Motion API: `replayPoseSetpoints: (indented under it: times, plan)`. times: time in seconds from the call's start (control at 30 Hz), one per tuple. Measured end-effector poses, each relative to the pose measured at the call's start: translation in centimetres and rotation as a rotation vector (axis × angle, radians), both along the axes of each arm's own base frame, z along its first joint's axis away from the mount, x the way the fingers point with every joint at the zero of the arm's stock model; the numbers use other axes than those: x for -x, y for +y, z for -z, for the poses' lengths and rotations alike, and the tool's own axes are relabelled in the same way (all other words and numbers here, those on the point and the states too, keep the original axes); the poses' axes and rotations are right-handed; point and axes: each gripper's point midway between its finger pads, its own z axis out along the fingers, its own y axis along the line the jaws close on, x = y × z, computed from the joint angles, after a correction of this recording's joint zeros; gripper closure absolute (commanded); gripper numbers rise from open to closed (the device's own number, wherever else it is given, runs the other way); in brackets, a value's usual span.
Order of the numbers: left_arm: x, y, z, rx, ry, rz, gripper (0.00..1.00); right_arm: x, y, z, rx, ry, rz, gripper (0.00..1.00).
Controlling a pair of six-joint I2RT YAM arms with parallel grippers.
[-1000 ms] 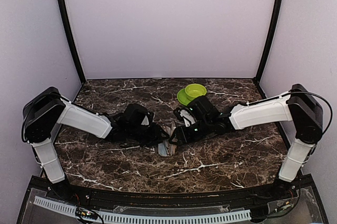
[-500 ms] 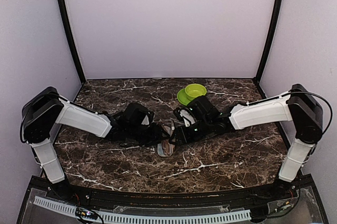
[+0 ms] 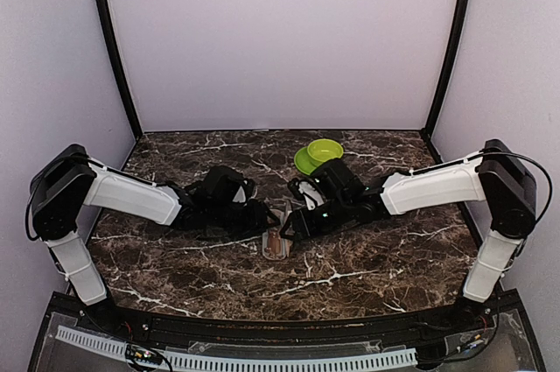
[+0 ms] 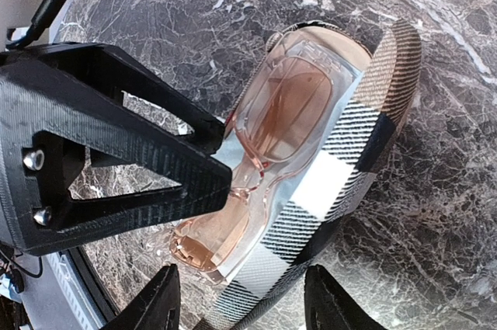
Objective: Organize the sunglasses
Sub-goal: Place the sunglasses in the sunglasses case.
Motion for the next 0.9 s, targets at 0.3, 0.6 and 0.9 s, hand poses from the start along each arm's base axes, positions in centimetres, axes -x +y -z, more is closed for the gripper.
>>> replayPoseSetpoints:
  times: [0.3,0.6,0.9]
  plan:
    - [0.2,0.2,0.4,-0.021,0.002,0.010,0.64,-0.1,0.2,-0.3,-0.006,-0.005,0.000,0.45]
    - [0.3,0.6,-0.3,-0.031,-0.019,0.019,0.60,-0.2,0.2,-0.3,-0.007,-0.003,0.003,0.45]
    - [-0.3,2.5,-1.1,-0.029,-0.052,-0.005,0.51,0.4,0.5,-0.3,0.003,0.000,0.008,0.45]
